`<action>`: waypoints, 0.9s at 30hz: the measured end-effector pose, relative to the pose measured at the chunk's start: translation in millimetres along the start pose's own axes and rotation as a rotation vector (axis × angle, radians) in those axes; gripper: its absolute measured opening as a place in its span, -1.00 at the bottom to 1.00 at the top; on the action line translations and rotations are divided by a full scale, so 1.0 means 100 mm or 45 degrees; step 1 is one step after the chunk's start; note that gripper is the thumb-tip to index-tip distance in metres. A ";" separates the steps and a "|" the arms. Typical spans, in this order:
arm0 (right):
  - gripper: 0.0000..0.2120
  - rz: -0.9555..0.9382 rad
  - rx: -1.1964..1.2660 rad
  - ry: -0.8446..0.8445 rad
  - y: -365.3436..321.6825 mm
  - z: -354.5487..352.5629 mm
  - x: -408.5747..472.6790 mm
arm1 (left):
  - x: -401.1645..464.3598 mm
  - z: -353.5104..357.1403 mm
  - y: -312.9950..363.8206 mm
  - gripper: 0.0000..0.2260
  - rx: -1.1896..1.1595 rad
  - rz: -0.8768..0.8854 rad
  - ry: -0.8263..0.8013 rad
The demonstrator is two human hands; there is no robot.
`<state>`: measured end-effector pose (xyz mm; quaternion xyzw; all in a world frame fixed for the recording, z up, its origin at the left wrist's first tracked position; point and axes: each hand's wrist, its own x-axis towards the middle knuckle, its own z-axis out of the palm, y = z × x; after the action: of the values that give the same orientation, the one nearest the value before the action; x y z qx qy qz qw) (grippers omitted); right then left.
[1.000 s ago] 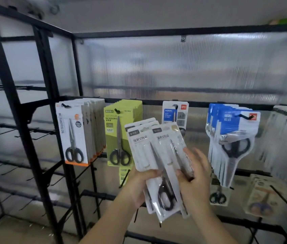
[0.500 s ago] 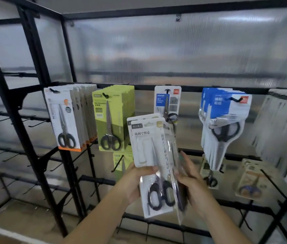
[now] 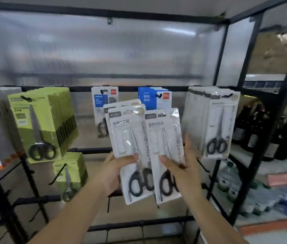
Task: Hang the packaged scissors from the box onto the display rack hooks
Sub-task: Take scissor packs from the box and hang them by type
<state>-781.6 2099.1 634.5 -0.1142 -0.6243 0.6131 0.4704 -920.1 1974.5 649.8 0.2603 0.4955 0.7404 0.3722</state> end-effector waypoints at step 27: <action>-0.34 0.269 -1.598 0.467 -0.29 -1.21 0.74 | 0.27 0.80 -0.04 -0.58 0.046 0.027 -0.175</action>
<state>-720.2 2225.9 669.8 -0.5298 -0.7583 0.1463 0.3506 -874.6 2041.0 676.4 0.3223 0.4794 0.7156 0.3928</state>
